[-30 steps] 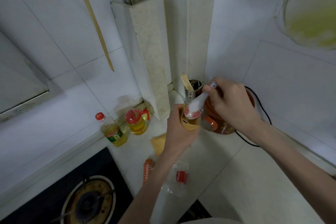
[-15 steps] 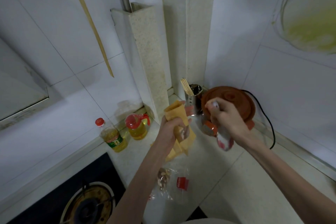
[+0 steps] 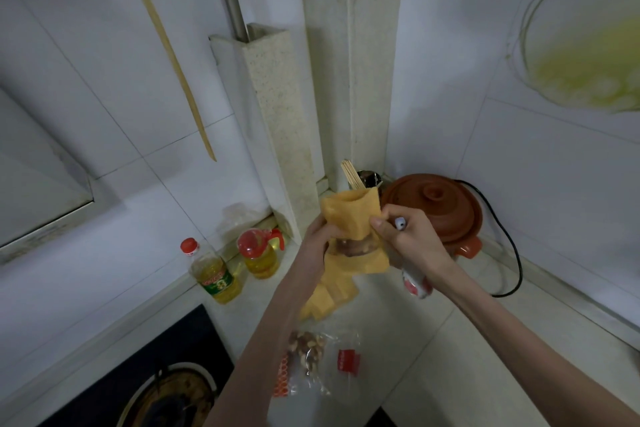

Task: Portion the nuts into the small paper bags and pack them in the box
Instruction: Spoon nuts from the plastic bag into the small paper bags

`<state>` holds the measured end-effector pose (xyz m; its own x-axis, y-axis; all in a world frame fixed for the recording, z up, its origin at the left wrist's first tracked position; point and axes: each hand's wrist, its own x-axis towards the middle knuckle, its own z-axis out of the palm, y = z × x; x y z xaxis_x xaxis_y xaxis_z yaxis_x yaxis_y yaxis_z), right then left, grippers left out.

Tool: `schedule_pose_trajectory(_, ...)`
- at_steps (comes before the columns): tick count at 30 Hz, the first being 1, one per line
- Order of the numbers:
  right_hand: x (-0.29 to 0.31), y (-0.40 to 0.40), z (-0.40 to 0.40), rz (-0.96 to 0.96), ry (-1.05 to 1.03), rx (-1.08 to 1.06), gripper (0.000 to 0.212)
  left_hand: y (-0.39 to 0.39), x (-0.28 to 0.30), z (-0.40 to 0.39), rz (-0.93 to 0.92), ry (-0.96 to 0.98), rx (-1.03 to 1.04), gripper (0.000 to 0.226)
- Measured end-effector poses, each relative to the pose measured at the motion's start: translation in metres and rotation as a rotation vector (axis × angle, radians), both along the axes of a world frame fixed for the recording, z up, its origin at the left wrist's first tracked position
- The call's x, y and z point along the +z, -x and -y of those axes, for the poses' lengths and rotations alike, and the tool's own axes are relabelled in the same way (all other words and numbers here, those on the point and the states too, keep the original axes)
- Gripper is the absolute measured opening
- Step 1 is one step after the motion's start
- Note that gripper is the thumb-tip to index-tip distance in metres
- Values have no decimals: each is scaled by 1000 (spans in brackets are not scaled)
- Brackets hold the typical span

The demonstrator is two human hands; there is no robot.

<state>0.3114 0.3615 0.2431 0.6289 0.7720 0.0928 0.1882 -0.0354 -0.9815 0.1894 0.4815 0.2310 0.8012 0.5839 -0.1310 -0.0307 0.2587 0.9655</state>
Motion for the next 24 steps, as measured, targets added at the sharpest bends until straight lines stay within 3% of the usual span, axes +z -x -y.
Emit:
schedule_pose_trajectory(3, -3, -3, 0, 53, -15, -122, 33, 5, -6, 2, -82, -330, 138, 14)
schedule_pose_trajectory(8, 0, 4, 2, 164, -11, -176, 31, 6, -7, 5, -129, -605, 305, 21)
schedule_pose_trajectory(11, -2, 5, 8, 182, -32, -200, 34, 7, -2, 3, -122, -543, 296, 34)
schedule_pose_trajectory(15, 1, -2, 18, 183, -59, -264, 38, 2, 1, 12, -99, -405, 206, 24)
schedule_pose_trajectory(19, 1, -7, 28, 262, -22, -291, 32, -5, 5, 16, -86, -524, 162, 9)
schedule_pose_trajectory(24, 11, -3, 31, 386, -33, -281, 32, -11, 13, 21, -39, -775, 218, 25)
